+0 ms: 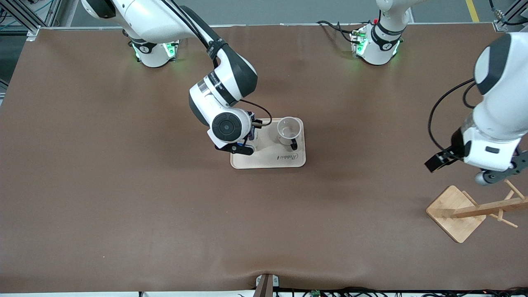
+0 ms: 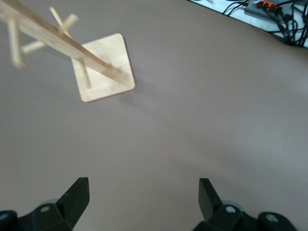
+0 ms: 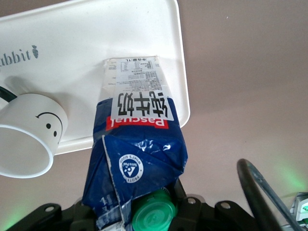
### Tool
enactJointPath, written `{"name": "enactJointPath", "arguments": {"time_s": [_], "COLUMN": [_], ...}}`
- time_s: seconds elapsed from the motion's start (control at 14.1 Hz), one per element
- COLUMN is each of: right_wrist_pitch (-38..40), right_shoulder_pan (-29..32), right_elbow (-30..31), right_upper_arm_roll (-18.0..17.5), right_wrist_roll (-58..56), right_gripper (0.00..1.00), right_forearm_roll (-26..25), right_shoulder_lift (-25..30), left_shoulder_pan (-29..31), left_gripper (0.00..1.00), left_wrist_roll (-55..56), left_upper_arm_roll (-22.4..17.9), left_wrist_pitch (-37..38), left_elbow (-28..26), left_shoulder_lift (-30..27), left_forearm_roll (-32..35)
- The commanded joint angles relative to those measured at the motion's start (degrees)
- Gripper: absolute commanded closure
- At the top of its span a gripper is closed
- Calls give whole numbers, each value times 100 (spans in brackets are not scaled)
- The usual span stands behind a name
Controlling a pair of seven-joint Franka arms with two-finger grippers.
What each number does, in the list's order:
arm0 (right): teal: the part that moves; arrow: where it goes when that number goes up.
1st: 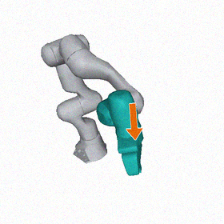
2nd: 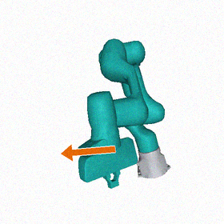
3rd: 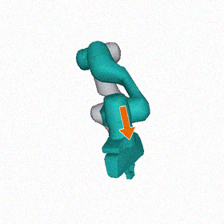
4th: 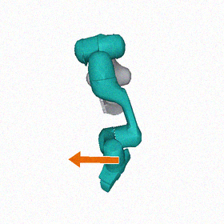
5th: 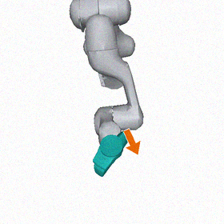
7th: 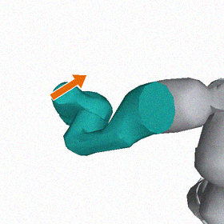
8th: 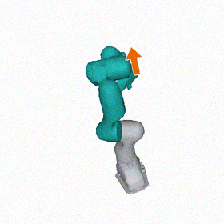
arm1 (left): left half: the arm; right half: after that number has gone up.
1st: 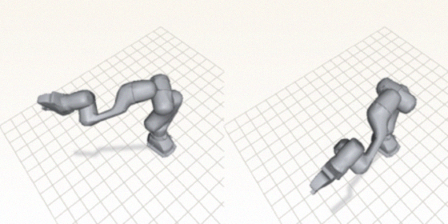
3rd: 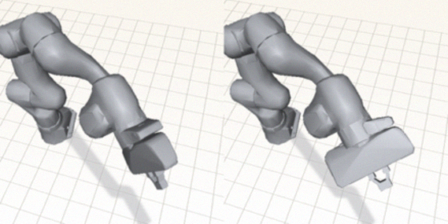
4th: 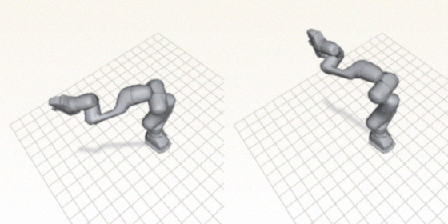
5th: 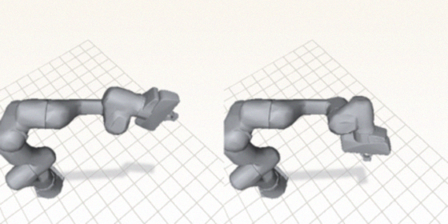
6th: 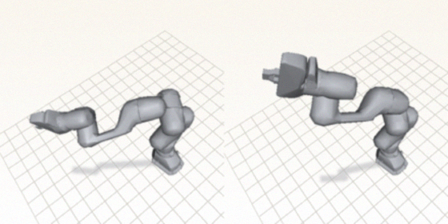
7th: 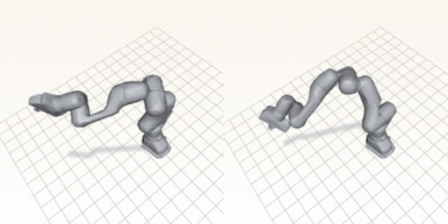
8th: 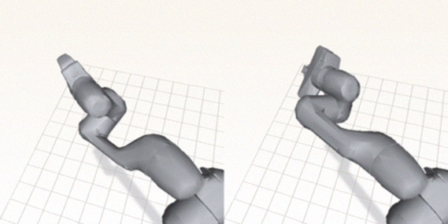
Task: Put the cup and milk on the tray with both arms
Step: 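Carry the carton over the tray while the left gripper withdraws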
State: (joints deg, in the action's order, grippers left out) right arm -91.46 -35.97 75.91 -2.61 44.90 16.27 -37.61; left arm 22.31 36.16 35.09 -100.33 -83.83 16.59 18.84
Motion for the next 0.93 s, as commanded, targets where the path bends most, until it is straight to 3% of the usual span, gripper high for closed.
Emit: {"name": "enactJointPath", "arguments": {"time_s": [0.0, 0.07, 0.14, 0.57, 0.85], "right_wrist_pitch": [31, 31, 40, 58, 84], "right_shoulder_pan": [-42, -42, -42, -33, -33], "right_elbow": [-103, -103, -103, -103, -156], "right_upper_arm_roll": [41, 41, 41, 32, 32], "right_wrist_roll": [-78, -87, -113, -184, -193], "right_gripper": [46, 14, 0, 0, 0], "right_forearm_roll": [-396, -423, -423, -415, -388], "right_shoulder_lift": [-115, -115, -115, -106, -88], "left_shoulder_pan": [273, 378, 475, 634, 616], "left_gripper": [0, 0, 0, 0, 0], "left_wrist_roll": [-731, -994, -1275, -1858, -1858], "left_upper_arm_roll": [42, 42, 42, 59, 77], "left_wrist_pitch": [268, 347, 365, 531, 882], "left_elbow": [76, 164, 217, 270, 489], "left_shoulder_lift": [-156, -156, -156, -279, -393], "left_forearm_roll": [-258, -346, -373, -373, -715]}}
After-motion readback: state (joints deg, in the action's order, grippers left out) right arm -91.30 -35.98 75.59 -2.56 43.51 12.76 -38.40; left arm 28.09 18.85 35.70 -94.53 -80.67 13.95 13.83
